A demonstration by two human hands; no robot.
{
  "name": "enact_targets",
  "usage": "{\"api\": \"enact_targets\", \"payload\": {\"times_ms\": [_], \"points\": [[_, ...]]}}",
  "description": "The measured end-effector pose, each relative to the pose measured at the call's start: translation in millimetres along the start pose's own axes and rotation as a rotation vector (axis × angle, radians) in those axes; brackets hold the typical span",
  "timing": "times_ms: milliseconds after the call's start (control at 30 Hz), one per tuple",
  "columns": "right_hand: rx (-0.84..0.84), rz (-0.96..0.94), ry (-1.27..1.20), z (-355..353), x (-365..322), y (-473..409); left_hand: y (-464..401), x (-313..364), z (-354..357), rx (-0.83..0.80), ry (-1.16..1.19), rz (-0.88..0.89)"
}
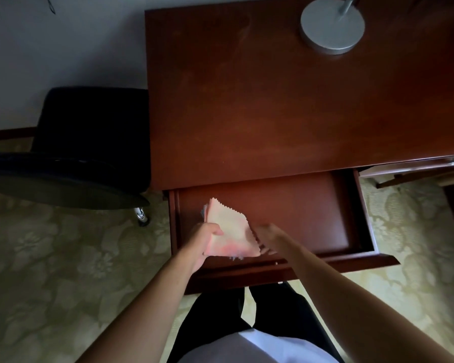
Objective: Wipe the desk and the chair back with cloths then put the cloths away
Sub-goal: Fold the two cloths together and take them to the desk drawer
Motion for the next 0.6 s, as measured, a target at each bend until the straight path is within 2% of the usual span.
{"api": "enact_targets", "payload": {"times_ms": [67,100,167,233,333,400,467,533,600], "points": [[-0.112,0.012,-0.433,18.5,-3.1,-1.8,-6.4,-7.2,3.1,-0.012,0.028,-0.016],[-0.139,-0.014,-0.541,24.6,-8.0,-1.6,-10.1,-10.8,2.6,-0.012,0.034,-0.022],[-0.090,-0.090,-0.612,26.6,-15.6,-3.4,-14.4,-15.0,-3.1,0.014,-0.002,-0.031],[0.029,-0.133,-0.594,24.0,-19.7,-5.4,-17.0,-16.5,-15.5,0.069,-0.103,-0.012],[0.083,-0.218,-0.408,33.7,-33.3,-9.4,-22.4,-15.7,-43.3,0.229,-0.306,0.060],[0.092,-0.244,-0.287,44.0,-39.5,-12.7,-27.7,-18.7,-54.6,0.270,-0.435,0.046],[0.128,-0.213,-0.033,48.5,-44.1,-12.9,-28.2,-25.2,-62.8,0.248,-0.579,-0.025],[0.139,-0.161,0.263,52.0,-44.2,-11.6,-26.5,-29.7,-72.6,0.253,-0.831,-0.067],[0.158,-0.113,0.451,54.9,-43.8,-7.1,-20.7,-28.0,-80.2,0.317,-1.095,-0.049]]}}
Point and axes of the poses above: each hand's wrist, its own y-axis away from the middle knuckle, its own z-axis out of the palm, x = y × z, the point moved 8 cm from there along -y, towards the middle knuckle
